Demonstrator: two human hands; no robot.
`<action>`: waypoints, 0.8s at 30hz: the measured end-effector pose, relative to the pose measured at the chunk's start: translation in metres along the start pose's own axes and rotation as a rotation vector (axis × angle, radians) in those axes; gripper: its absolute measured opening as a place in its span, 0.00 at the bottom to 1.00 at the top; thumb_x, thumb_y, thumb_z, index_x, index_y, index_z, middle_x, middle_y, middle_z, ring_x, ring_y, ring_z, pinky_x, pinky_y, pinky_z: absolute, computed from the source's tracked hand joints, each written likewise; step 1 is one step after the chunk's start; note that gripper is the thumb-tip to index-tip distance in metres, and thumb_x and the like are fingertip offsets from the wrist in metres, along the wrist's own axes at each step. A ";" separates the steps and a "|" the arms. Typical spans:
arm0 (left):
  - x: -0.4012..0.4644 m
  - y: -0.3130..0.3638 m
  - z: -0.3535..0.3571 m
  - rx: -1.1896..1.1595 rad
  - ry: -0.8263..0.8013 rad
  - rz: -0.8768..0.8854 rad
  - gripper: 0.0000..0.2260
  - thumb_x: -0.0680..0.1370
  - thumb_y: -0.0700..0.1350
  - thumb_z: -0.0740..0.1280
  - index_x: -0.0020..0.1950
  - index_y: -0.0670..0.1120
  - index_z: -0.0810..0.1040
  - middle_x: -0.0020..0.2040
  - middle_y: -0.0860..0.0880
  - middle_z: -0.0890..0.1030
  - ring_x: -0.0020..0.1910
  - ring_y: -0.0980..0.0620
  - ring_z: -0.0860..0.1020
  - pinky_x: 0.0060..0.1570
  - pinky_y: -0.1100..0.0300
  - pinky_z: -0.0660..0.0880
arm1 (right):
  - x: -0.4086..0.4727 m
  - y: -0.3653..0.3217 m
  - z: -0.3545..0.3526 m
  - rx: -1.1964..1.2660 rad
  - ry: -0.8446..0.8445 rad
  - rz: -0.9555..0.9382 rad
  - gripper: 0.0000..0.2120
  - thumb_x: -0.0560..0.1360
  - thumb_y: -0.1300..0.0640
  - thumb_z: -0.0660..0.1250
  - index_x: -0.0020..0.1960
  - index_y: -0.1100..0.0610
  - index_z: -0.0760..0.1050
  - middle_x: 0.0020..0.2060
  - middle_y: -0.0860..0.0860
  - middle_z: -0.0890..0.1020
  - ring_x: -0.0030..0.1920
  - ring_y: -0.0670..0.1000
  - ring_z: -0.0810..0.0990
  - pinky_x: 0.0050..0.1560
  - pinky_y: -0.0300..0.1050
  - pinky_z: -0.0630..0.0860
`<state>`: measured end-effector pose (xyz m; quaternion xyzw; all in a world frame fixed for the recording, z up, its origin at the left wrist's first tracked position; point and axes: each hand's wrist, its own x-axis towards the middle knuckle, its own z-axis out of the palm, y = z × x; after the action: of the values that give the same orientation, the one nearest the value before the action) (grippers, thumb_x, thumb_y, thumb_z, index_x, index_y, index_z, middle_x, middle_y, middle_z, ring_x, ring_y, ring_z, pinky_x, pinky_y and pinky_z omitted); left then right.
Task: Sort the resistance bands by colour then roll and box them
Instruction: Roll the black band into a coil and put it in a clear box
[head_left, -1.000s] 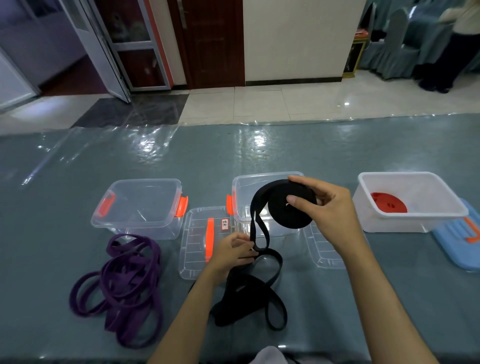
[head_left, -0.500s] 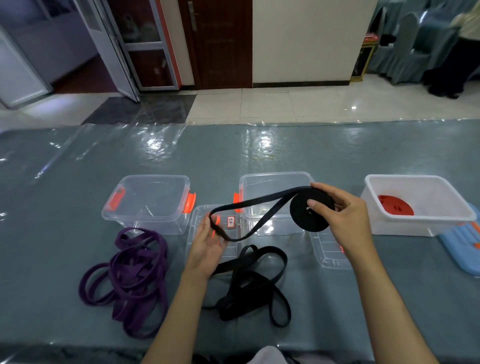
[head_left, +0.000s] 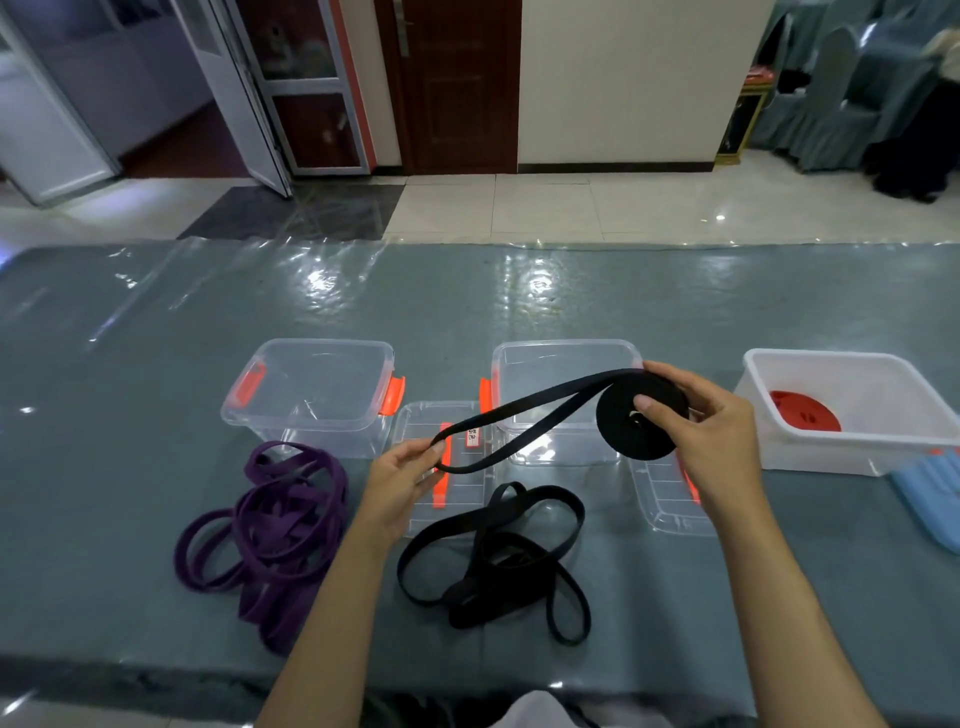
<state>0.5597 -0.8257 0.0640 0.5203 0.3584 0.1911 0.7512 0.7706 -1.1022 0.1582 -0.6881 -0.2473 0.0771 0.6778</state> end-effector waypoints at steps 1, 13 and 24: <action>0.000 0.000 -0.002 0.014 -0.002 -0.001 0.10 0.80 0.42 0.74 0.60 0.41 0.85 0.52 0.46 0.87 0.57 0.46 0.86 0.54 0.58 0.84 | -0.001 0.001 -0.001 -0.012 0.001 -0.004 0.19 0.74 0.61 0.78 0.63 0.47 0.85 0.55 0.48 0.89 0.57 0.52 0.87 0.59 0.48 0.84; -0.015 0.000 -0.018 -0.558 -0.146 -0.066 0.12 0.85 0.51 0.62 0.50 0.47 0.82 0.43 0.52 0.80 0.49 0.54 0.83 0.62 0.50 0.82 | -0.017 0.005 0.002 -0.034 0.003 0.034 0.20 0.75 0.68 0.76 0.64 0.53 0.85 0.58 0.47 0.88 0.60 0.50 0.86 0.66 0.54 0.81; -0.024 0.002 -0.011 -0.066 -0.007 -0.057 0.10 0.83 0.48 0.69 0.62 0.46 0.82 0.62 0.47 0.85 0.67 0.45 0.80 0.63 0.48 0.78 | -0.026 -0.006 0.000 0.012 -0.047 0.001 0.20 0.74 0.69 0.77 0.62 0.52 0.85 0.63 0.53 0.86 0.65 0.51 0.84 0.64 0.48 0.81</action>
<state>0.5351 -0.8338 0.0713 0.4855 0.3642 0.1795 0.7742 0.7470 -1.1137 0.1585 -0.6823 -0.2623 0.0951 0.6758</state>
